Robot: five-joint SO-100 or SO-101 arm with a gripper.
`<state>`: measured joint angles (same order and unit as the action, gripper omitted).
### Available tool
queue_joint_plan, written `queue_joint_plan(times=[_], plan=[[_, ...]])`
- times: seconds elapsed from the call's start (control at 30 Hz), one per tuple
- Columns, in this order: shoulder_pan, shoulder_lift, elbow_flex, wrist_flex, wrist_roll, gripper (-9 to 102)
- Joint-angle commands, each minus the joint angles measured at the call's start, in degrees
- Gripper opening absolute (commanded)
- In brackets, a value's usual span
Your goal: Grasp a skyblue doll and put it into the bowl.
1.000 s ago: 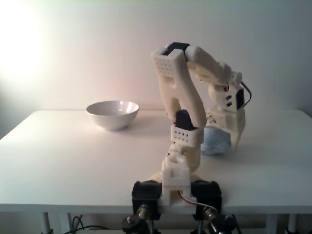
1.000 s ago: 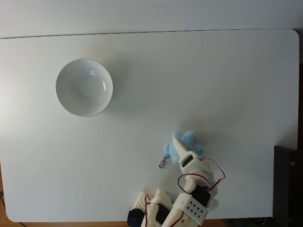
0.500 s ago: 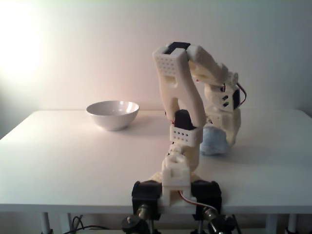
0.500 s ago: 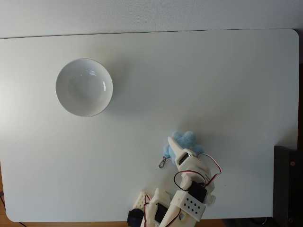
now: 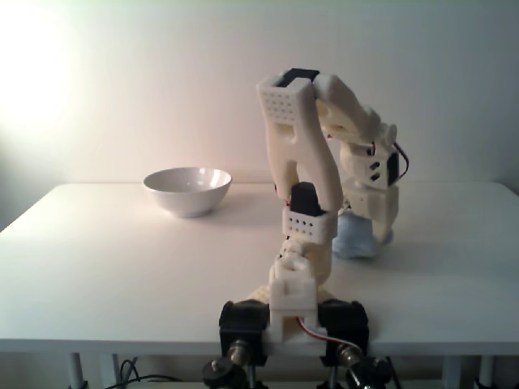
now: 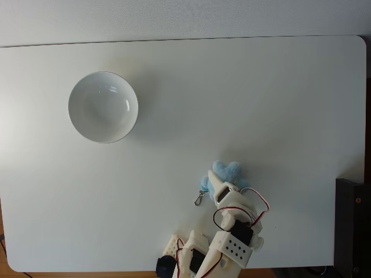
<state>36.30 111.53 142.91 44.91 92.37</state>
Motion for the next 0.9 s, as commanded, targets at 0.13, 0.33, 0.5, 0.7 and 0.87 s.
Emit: queue_joint_plan(times=[0.13,0.33,0.5,0.7,0.87], plan=[[0.00,0.62,-0.62,-0.53,0.35,18],[0.26,0.79,-0.79,-0.53,-0.44,2],[0.00,0.88,-0.97,-0.53,-0.44,0],[0.00,0.97,-3.96,-0.44,-0.53,0],[-0.53,0.88,-8.88,-0.35,-0.53,0]])
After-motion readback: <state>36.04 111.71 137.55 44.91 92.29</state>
